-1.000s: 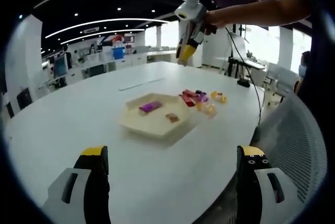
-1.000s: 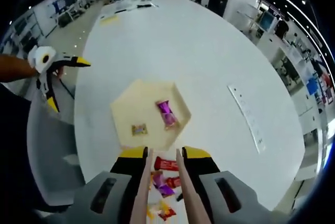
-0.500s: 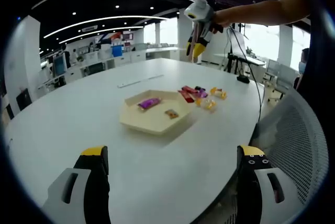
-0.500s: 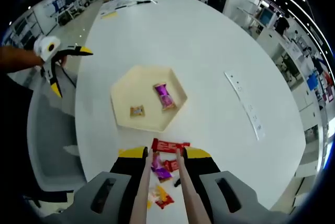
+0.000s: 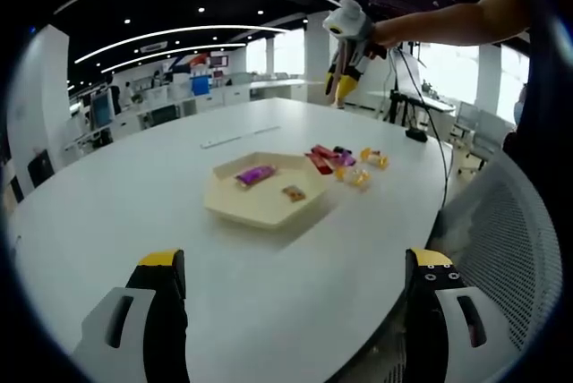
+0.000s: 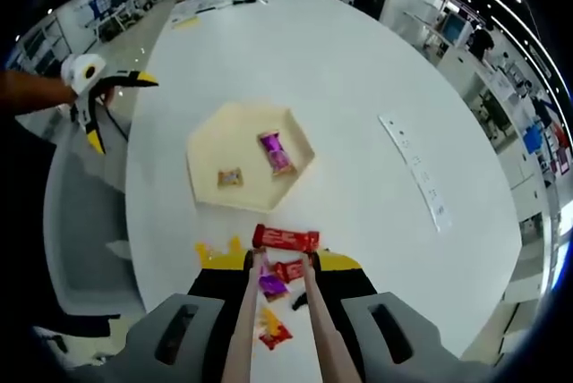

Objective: Place the target food into the container with the food tongs after gripping and lifting it, then release it inside without dropping or visibly crushing the food.

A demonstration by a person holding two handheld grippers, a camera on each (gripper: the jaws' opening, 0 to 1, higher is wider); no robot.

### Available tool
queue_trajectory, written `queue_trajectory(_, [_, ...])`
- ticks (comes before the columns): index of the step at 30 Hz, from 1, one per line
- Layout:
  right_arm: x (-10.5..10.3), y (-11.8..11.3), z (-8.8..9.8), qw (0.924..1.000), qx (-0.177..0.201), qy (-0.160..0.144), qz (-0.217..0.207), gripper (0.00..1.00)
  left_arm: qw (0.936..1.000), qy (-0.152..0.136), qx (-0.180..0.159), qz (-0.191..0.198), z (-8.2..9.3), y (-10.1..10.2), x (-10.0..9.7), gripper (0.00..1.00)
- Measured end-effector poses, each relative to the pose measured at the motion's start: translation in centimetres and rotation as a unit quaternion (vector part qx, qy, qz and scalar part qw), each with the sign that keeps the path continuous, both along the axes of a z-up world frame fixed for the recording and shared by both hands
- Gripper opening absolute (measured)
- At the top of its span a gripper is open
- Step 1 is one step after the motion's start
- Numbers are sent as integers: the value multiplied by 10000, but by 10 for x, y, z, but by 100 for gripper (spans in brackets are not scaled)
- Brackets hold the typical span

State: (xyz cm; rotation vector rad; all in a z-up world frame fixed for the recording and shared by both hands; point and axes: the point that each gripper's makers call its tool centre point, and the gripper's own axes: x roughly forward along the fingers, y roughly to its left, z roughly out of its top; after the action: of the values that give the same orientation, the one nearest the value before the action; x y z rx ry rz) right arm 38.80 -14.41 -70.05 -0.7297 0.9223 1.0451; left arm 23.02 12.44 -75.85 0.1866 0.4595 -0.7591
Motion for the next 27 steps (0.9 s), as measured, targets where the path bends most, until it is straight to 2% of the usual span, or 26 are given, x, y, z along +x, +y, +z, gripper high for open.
queue_trajectory(13, [-8, -3, -22, 10000, -1, 76, 28, 26, 10000, -5, 18, 14, -1, 1, 1, 100])
queue_trajectory(23, [-20, -3, -50, 9995, 84, 210, 229, 26, 10000, 24, 27, 10, -2, 2, 1, 100])
queue_trajectory(27, [-20, -5, -59, 9994, 67, 157, 315, 26, 10000, 39, 29, 8, -3, 2, 0, 100])
